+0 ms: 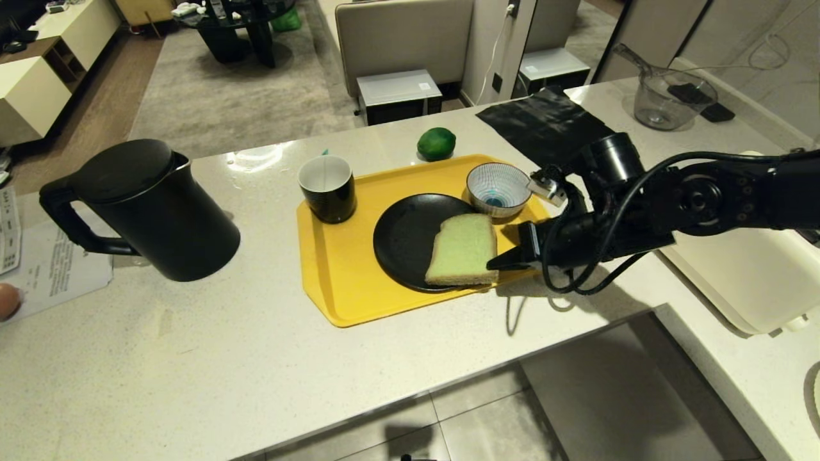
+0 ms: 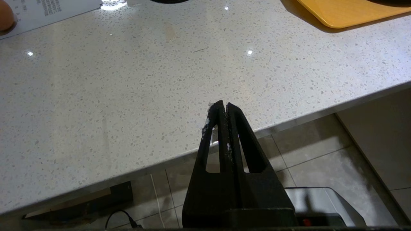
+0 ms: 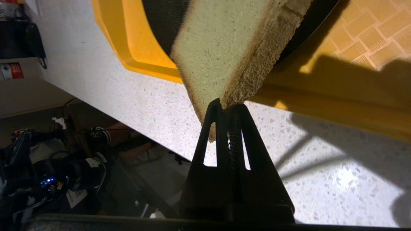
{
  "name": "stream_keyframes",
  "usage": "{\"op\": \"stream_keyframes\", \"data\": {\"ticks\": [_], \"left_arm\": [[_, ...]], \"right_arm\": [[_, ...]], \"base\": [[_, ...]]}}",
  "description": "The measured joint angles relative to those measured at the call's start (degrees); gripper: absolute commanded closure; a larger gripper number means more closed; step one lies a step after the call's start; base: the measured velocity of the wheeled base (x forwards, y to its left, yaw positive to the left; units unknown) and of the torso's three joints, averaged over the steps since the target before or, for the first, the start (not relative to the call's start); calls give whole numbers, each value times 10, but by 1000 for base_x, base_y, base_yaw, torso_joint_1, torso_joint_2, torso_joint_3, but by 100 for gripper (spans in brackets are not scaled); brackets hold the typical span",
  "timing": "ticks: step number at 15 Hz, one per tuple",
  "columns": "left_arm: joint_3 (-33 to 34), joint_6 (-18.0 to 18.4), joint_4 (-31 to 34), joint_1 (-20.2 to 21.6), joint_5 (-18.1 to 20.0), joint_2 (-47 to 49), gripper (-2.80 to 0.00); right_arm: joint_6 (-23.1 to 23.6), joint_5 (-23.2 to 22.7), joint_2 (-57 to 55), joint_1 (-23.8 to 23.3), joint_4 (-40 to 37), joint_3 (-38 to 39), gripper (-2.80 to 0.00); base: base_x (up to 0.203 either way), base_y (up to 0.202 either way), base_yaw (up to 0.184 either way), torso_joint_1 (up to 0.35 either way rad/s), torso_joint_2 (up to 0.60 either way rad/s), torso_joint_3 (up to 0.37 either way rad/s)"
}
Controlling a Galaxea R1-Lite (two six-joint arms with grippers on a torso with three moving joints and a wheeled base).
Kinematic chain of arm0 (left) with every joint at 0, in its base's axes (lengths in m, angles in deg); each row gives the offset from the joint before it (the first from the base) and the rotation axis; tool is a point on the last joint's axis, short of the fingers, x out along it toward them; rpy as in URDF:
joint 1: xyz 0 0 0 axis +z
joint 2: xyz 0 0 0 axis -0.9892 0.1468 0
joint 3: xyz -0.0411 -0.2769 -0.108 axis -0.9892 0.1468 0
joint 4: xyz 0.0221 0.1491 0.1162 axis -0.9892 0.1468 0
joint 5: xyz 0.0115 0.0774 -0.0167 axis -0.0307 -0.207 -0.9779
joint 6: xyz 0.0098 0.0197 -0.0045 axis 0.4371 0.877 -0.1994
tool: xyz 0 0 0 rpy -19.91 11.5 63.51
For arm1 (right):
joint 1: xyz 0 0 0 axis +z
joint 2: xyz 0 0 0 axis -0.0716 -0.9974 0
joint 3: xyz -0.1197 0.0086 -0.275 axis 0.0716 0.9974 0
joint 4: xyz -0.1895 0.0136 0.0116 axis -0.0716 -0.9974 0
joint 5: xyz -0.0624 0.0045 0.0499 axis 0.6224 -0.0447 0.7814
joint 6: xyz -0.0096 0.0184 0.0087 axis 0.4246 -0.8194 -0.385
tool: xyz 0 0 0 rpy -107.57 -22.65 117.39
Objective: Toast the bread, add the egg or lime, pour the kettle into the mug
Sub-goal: Pick up the bread slice, then put the bread slices in the toaster
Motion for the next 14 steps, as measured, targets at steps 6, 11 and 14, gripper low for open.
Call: {"op": "stream_keyframes", "data": {"ticks": [6,11,14], "left_arm": [[0,0,0,0,0,0,0],[0,0,0,0,0,0,0],[0,0,0,0,0,0,0]], "right_arm": [[5,1,102,3,1,67,0],[7,65,181,12,-1,108,0],[5,143,208,11,2,102,0]], "base": [[0,0,0,0,0,0],[0,0,0,0,0,0],[0,0,0,0,0,0]]}}
